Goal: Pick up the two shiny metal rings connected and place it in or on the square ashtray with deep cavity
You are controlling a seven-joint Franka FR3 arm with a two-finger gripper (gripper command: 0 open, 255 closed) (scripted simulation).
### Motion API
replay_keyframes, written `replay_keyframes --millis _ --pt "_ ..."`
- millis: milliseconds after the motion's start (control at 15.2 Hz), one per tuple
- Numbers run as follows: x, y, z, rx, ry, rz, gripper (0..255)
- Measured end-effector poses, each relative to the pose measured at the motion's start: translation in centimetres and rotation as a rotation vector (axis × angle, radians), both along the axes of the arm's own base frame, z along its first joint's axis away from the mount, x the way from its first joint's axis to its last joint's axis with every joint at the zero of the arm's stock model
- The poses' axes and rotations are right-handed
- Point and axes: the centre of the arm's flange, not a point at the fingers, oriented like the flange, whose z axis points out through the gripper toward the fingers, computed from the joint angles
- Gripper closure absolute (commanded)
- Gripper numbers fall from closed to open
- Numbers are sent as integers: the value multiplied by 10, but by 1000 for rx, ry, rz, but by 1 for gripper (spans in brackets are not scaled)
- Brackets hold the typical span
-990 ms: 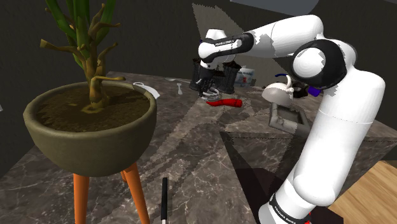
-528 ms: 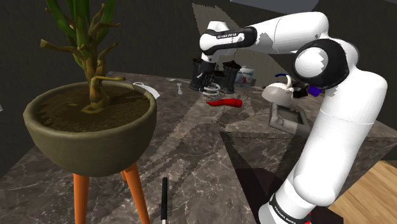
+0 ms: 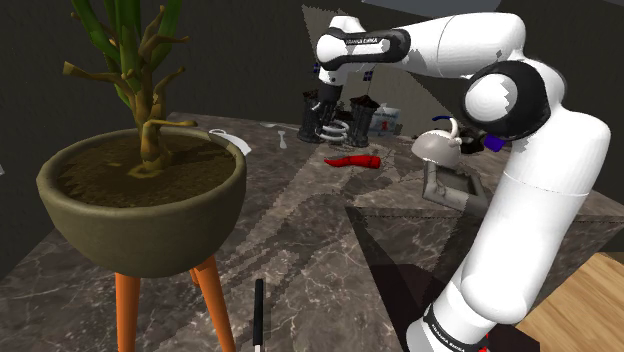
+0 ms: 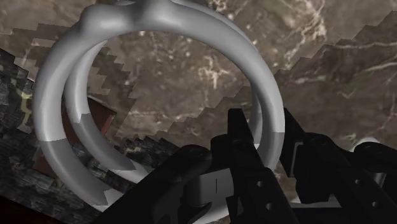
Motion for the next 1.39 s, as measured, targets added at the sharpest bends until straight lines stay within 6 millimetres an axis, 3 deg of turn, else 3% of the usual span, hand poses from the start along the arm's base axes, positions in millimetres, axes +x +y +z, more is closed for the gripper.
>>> replay_keyframes --millis 594,858,1386 --pt "-5 -3 44 0 0 0 255" --pt "-46 -20 43 0 0 -1 255" --pt "-151 -51 46 0 1 -1 255"
